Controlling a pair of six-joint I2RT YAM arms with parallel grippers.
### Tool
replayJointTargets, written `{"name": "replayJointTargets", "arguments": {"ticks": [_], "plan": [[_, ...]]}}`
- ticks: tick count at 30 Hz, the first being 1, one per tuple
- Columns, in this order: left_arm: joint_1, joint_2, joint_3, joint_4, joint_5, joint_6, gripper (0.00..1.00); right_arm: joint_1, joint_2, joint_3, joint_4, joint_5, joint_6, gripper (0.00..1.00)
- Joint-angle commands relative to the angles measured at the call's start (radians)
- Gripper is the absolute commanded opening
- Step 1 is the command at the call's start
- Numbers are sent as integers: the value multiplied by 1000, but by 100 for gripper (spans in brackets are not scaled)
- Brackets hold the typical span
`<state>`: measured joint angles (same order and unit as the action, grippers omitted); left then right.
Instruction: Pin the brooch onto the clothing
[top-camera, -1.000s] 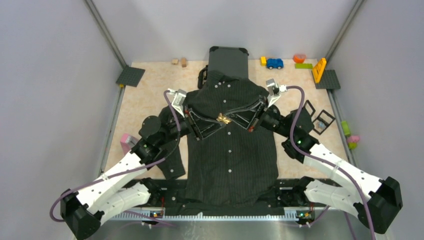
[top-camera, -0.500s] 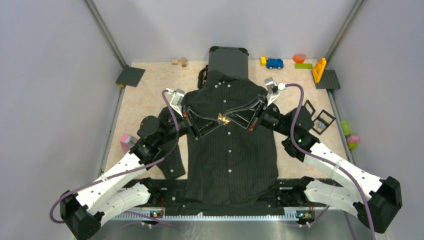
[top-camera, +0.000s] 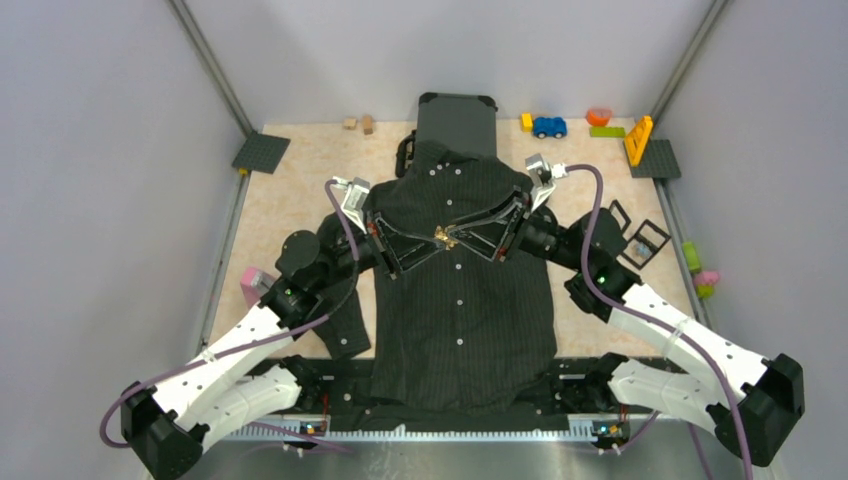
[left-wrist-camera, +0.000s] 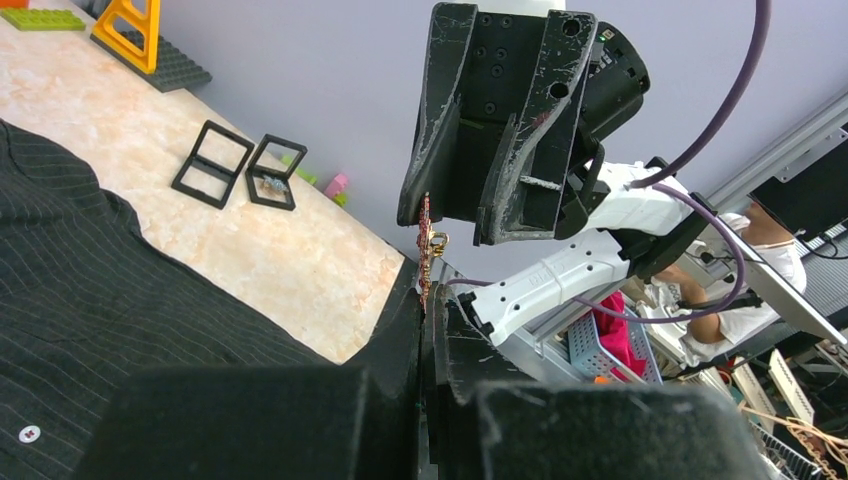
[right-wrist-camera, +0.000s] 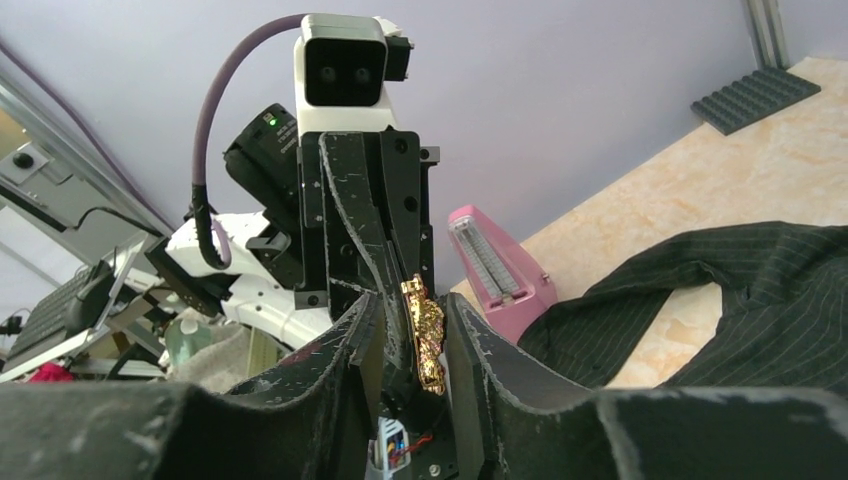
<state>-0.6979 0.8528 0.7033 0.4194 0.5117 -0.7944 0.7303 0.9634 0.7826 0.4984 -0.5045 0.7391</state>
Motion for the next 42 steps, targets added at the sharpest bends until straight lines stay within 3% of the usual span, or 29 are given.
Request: {"name": "replayJointTargets", "arguments": {"ticks": [1, 9, 28, 35, 42], "plan": [[6, -16, 2, 24, 3, 6, 0, 3, -13, 50, -4, -16, -24, 29], [8, -17, 2, 30, 6, -1, 0, 3, 0, 46, -12, -8, -28, 19], [13, -8, 6, 4, -24, -8, 0, 12, 33, 50, -58, 1, -73, 15], [56, -6, 6, -96, -98, -21, 0, 12, -33, 66, -125, 62, -103, 27], [177, -17, -3, -264, -193, -28, 0, 12, -50, 241, -568, 440, -269, 56]]}}
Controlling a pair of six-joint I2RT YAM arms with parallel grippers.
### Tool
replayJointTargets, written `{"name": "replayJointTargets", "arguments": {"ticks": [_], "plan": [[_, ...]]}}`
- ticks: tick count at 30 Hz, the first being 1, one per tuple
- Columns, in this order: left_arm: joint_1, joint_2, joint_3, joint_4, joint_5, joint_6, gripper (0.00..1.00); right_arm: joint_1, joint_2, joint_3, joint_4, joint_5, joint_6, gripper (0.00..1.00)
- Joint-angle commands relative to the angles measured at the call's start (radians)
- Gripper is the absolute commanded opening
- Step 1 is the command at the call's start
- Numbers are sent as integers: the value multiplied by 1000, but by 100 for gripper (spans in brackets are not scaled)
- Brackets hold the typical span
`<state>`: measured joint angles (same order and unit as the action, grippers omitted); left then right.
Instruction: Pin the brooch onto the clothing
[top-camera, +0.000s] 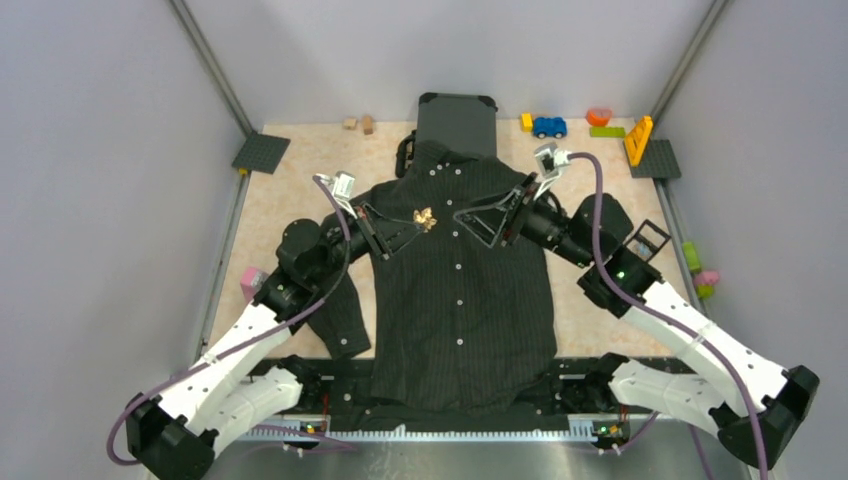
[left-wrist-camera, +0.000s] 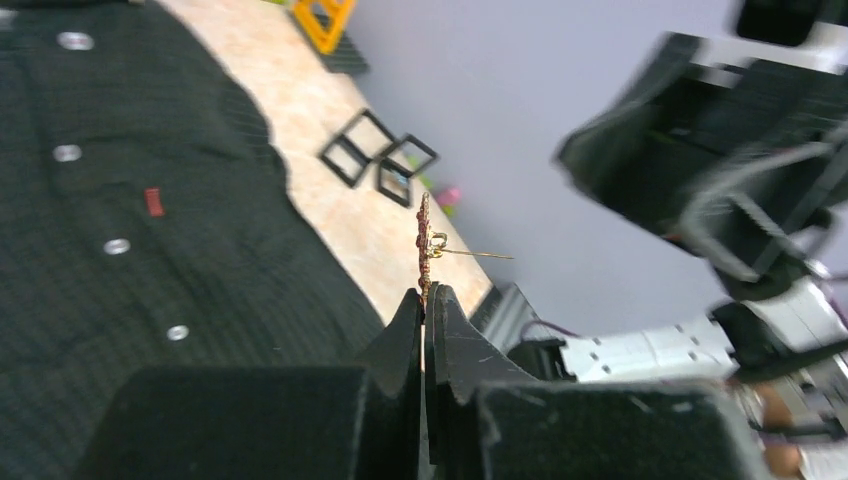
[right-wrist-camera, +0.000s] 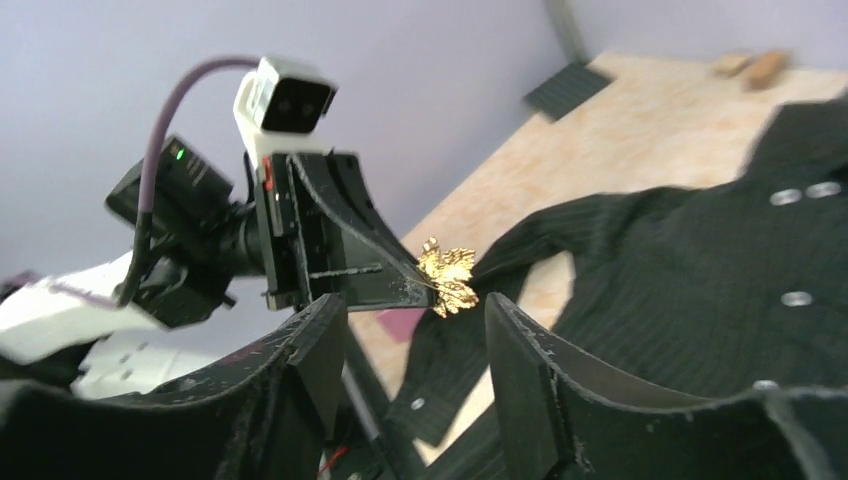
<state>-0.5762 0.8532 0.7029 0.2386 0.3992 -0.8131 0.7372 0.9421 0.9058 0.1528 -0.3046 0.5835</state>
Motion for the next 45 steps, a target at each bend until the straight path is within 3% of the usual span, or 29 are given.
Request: {"name": "replayJointTargets", "arguments": {"ticks": [1, 6, 15, 20, 28, 45], "plan": [[71, -16, -9, -99, -90, -10, 0, 5, -24, 126, -254, 289, -118, 58], [136, 28, -49, -124, -121, -20, 0, 5, 60, 134, -358, 451, -116, 64], [302, 133, -160, -75, -126, -10, 0, 47, 433, 95, -211, 348, -49, 61], [366, 162, -181, -69, -148, 24, 0, 136, 704, 243, -215, 496, -50, 60], [432, 189, -180, -91, -212, 74, 0, 142, 1046, 489, -265, 532, -9, 56], [456, 250, -183, -36, -200, 88, 0, 164, 1285, 756, -307, 659, -48, 53]]}}
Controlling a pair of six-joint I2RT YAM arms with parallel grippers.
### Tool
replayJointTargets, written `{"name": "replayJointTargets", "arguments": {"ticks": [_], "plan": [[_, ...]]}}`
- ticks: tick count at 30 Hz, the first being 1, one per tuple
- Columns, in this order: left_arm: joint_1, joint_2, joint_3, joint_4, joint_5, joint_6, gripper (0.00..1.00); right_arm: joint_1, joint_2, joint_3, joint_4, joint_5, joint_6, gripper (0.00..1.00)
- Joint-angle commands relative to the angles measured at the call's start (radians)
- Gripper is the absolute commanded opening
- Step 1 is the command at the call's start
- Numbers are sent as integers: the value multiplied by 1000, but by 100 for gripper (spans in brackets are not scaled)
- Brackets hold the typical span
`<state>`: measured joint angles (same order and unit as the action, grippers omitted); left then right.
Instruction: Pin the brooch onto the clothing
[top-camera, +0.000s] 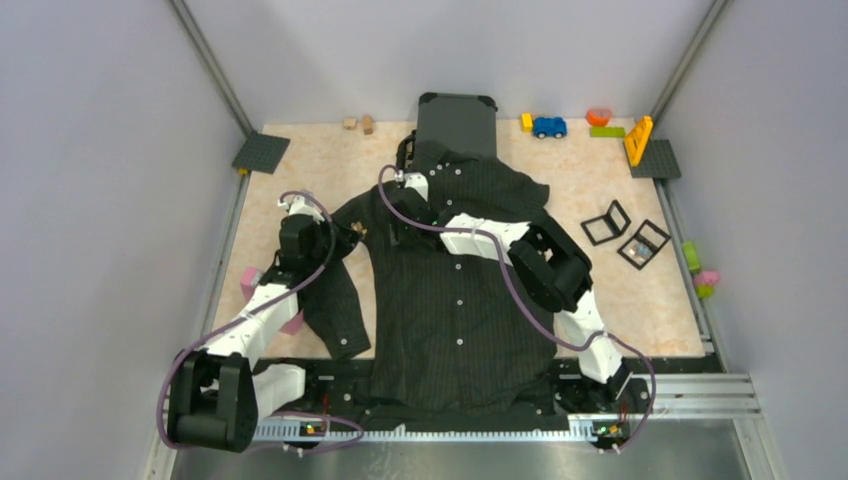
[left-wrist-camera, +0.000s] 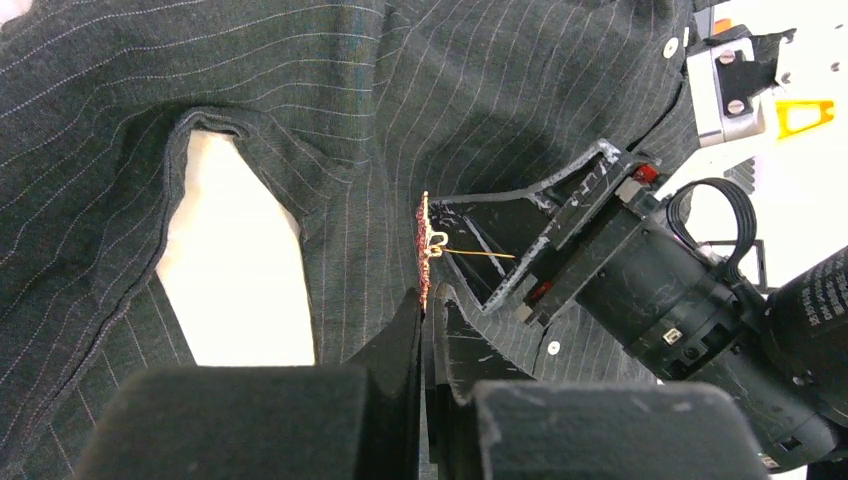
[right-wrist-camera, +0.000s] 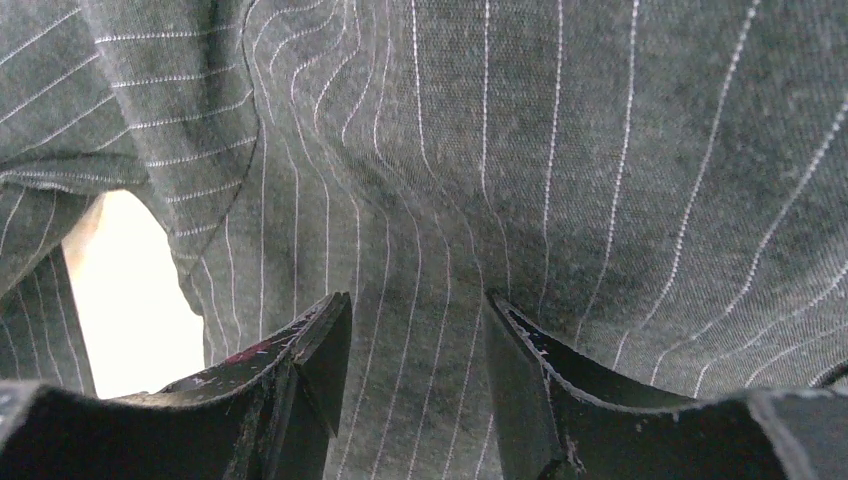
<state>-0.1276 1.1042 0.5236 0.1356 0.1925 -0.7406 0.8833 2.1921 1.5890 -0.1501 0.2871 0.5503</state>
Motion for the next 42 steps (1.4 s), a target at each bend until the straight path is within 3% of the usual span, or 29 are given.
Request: {"name": "replayJointTargets", "arguments": {"ticks": [1, 8, 13, 21, 34, 38, 42], "plan": [[8, -1, -5, 67, 9, 14, 0, 19, 48, 84, -9, 82, -15, 53], [9, -14, -18, 67, 13, 17, 0, 31, 111, 165, -75, 178, -29, 46], [11, -11, -30, 74, 21, 19, 0, 48, 121, 170, -77, 205, -39, 32], [11, -2, -49, 108, 36, 33, 0, 47, 86, 153, -49, 159, -20, 0], [11, 25, -3, 66, 106, 71, 0, 45, -125, 35, 31, 115, -40, 0], [11, 37, 4, 70, 119, 69, 0, 35, -127, 63, -35, 109, -54, 19], [12, 31, 4, 57, 90, 65, 0, 34, -113, 57, -41, 96, -56, 26]]}}
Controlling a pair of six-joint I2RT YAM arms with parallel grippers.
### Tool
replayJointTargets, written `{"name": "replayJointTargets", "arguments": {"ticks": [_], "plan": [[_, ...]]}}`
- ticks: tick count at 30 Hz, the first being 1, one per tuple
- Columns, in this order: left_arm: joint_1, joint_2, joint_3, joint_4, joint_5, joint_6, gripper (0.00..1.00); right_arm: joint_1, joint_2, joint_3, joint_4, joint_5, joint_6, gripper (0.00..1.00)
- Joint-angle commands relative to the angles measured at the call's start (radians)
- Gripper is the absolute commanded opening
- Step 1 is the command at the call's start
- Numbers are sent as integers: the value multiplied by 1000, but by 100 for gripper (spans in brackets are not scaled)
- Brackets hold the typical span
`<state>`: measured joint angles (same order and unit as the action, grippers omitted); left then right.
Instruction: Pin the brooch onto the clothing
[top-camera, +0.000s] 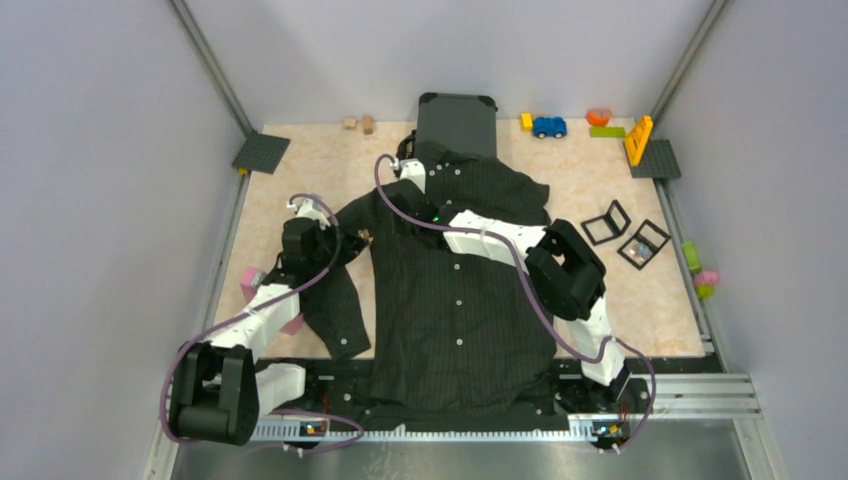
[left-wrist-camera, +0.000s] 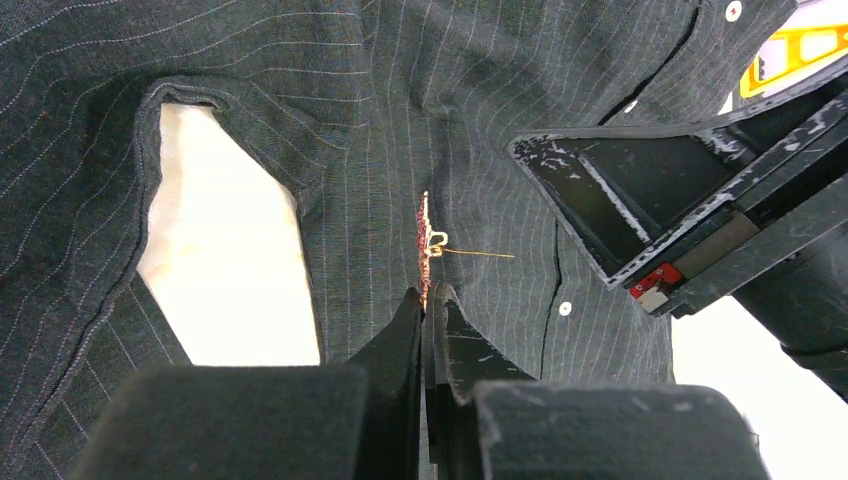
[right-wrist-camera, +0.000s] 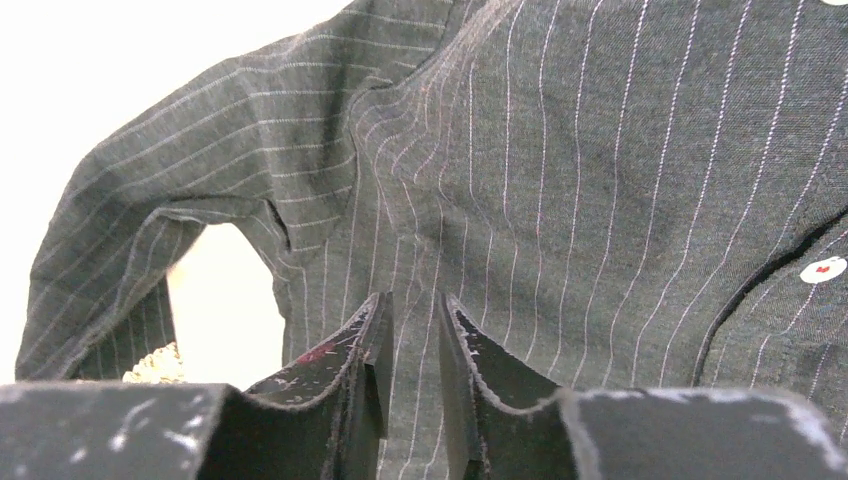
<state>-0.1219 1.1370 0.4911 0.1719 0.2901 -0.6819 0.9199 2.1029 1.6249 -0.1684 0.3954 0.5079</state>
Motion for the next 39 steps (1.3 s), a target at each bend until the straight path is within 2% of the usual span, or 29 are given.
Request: {"name": "replayJointTargets", "arguments": {"ticks": [1, 8, 18, 23, 29, 36, 39], "plan": [[6, -3, 36, 20, -8, 4, 0, -2, -18, 22, -23, -25, -9, 29], [6, 6, 30, 28, -7, -5, 0, 12, 69, 103, -76, -25, 6, 40], [6, 50, 34, 45, 17, -4, 0, 20, 138, 156, -145, 52, 24, 40], [5, 67, 33, 52, 19, 16, 0, 20, 147, 155, -129, 39, 15, 32], [4, 143, 50, 69, 25, 52, 0, 20, 127, 143, -105, 44, 5, 1], [-11, 231, 97, 75, 30, 67, 0, 17, 54, 51, -26, 28, 15, 0], [-35, 255, 137, 42, -13, 93, 0, 11, 30, 20, 6, 1, 29, 0]]}}
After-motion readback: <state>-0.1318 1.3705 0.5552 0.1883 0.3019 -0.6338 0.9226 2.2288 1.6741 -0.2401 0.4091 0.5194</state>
